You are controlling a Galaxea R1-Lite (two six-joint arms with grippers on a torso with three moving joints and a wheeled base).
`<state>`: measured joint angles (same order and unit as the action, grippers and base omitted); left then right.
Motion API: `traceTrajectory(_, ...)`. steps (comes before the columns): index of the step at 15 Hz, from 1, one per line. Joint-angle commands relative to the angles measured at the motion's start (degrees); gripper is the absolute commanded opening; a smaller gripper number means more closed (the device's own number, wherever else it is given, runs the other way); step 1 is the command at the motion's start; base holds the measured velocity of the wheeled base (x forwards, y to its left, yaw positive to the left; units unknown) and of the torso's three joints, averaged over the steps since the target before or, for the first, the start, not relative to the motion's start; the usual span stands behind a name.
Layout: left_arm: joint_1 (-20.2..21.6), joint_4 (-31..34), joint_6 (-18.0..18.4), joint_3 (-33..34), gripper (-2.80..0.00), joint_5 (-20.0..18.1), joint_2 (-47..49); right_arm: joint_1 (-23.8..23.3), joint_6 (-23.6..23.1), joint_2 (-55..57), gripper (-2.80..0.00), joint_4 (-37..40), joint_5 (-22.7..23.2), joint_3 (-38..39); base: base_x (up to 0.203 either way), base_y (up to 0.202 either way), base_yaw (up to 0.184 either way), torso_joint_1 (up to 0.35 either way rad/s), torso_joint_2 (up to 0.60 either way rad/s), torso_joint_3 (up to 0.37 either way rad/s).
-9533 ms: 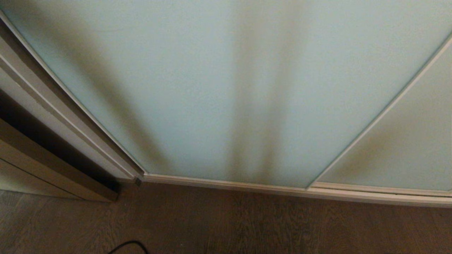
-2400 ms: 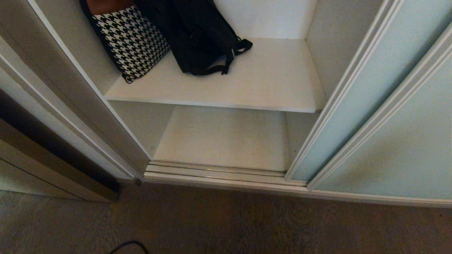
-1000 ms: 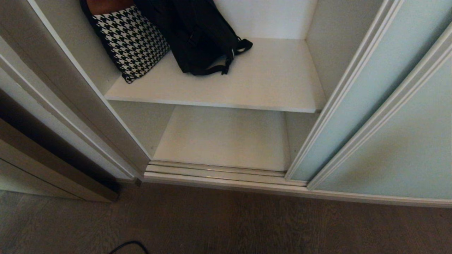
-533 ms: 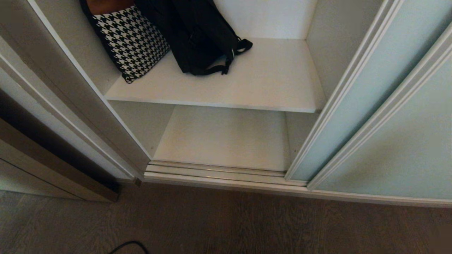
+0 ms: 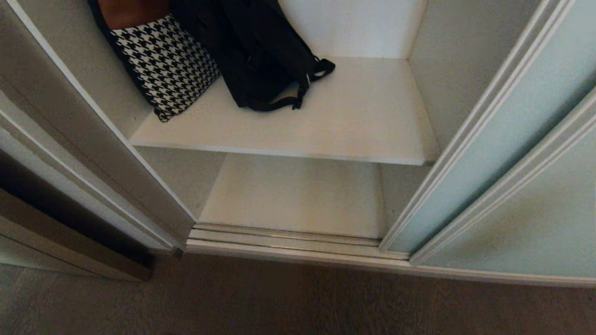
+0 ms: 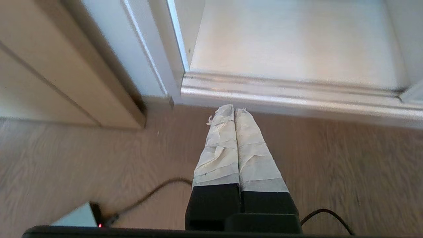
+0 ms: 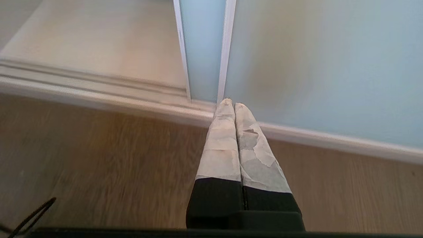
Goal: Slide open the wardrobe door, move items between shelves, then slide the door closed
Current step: Open the door, then place the bag on the lower shelf
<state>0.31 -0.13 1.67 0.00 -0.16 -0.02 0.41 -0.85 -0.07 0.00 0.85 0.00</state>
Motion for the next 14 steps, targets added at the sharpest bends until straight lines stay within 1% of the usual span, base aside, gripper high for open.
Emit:
traceTrajectory(1, 0.0, -0.1, -0.1, 0.0, -2.80, 0.0, 0.1, 0.0, -0.1, -0.1, -2.80, 0.0, 0.0, 0.1, 0.191, 0.000, 0.002, 0.002, 0.01, 0.002)
traceTrajectory(3, 0.0, 0.0, -0.1, 0.0, -2.80, 0.0, 0.1, 0.0, 0.0, -0.1, -2.80, 0.0, 0.0, 0.1, 0.108, 0.000, 0.002, 0.009, 0.00, 0.004)
traceTrajectory(9, 0.0, 0.2, 0.3, -0.1, -2.80, 0.2, 0.0, 0.0, 0.0, -0.1, -2.80, 0.0, 0.0, 0.1, 0.000, 0.000, 0.000, 0.000, 0.00, 0.000)
traceTrajectory(10, 0.0, -0.7, 0.2, -0.4, -2.80, 0.2, 0.0, 0.0, 0.0, -0.1, -2.80, 0.0, 0.0, 0.1, 0.000, 0.000, 0.000, 0.000, 0.00, 0.000)
traceTrajectory(11, 0.0, -1.5, 0.2, -2.3, -2.80, 0.6, 0.0, 0.0, 0.0, -0.2, -2.80, 0.0, 0.0, 0.1, 0.000, 0.000, 0.000, 0.000, 0.00, 0.000)
traceTrajectory(14, 0.0, -0.3, 0.0, -16.1, -2.80, 1.5, 0.8, 0.0, 0.0, -0.1, -2.80, 0.0, 0.0, 0.1, 0.000, 0.000, 0.000, 0.000, 0.00, 0.000)
